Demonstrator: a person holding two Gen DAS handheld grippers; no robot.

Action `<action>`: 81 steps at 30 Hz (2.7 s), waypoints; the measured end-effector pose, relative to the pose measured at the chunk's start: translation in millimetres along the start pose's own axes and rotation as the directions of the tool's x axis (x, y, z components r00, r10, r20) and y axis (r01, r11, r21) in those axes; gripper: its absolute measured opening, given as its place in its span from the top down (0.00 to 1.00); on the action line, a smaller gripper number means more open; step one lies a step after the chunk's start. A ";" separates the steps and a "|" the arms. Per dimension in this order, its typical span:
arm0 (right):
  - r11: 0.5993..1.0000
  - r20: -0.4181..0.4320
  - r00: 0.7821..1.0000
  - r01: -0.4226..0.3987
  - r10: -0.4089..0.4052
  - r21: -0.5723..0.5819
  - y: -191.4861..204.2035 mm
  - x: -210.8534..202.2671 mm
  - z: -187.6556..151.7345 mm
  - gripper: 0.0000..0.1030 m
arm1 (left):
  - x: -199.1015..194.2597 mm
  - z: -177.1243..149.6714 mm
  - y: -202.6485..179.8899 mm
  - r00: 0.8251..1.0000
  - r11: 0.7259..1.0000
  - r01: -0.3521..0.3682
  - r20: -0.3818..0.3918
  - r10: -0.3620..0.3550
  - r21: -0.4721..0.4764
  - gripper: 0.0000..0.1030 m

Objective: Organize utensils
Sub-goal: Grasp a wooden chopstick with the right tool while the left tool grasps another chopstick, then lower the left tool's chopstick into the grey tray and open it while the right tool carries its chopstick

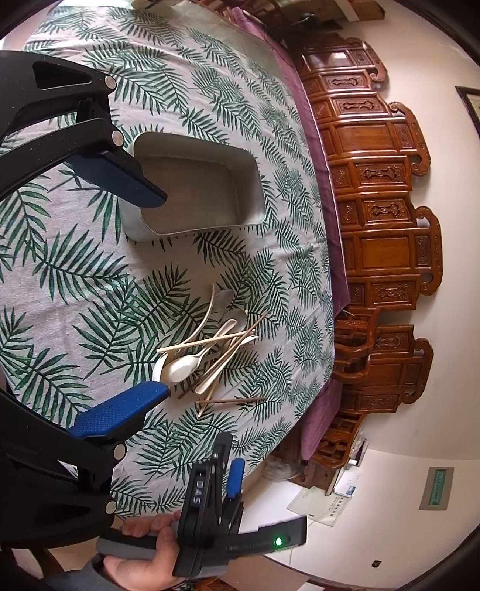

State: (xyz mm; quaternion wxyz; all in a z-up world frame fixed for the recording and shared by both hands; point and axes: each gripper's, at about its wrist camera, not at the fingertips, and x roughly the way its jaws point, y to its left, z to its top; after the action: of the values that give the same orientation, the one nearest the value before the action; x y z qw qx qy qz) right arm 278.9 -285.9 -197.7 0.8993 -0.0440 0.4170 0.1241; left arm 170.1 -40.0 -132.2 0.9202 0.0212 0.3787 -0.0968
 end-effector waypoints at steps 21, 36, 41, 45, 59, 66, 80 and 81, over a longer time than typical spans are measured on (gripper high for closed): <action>0.991 -0.178 0.984 0.013 0.011 0.134 -67.4 120.9 42.1 0.61 | 75.3 23.8 -30.4 0.993 0.997 0.026 -0.118 -0.017 0.075 0.27; 0.991 -0.187 0.980 -0.044 0.067 0.124 -67.2 98.5 27.5 0.95 | 150.2 41.8 -32.8 0.973 0.996 0.082 -0.220 -0.072 0.034 0.60; 0.985 -0.152 0.982 -0.091 0.113 0.146 -58.9 68.8 19.4 0.94 | 171.6 43.9 -39.8 0.963 0.993 0.110 -0.251 -0.098 0.037 0.71; 0.986 -0.126 0.985 -0.100 0.117 0.133 -52.1 48.7 14.1 0.94 | 186.0 45.6 -39.6 0.952 0.990 0.138 -0.276 -0.131 0.007 0.77; 0.990 -0.099 0.989 -0.102 0.112 0.101 -48.5 29.7 11.3 0.94 | 202.7 49.8 -41.0 0.938 0.989 0.144 -0.317 -0.141 -0.015 0.91; 0.989 -0.096 0.988 -0.108 0.117 0.097 -48.1 28.2 12.5 0.94 | 189.8 46.6 -44.3 0.946 0.993 0.115 -0.308 -0.104 0.020 0.96; 0.992 -0.076 0.989 -0.124 0.126 0.036 -22.9 16.9 19.9 0.94 | 118.6 48.9 -27.4 0.985 0.997 0.042 -0.170 -0.030 0.065 0.96; 0.992 -0.071 0.990 -0.124 0.125 0.026 -18.4 14.1 21.1 0.94 | 114.3 49.2 -25.9 0.986 0.997 0.039 -0.162 -0.028 0.066 0.96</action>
State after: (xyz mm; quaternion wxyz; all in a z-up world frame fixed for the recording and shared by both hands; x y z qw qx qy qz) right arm 308.1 -297.2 -195.1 0.8746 -0.0126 0.4526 0.1737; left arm 278.5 -89.4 -176.3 0.8837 0.0543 0.4483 -0.1234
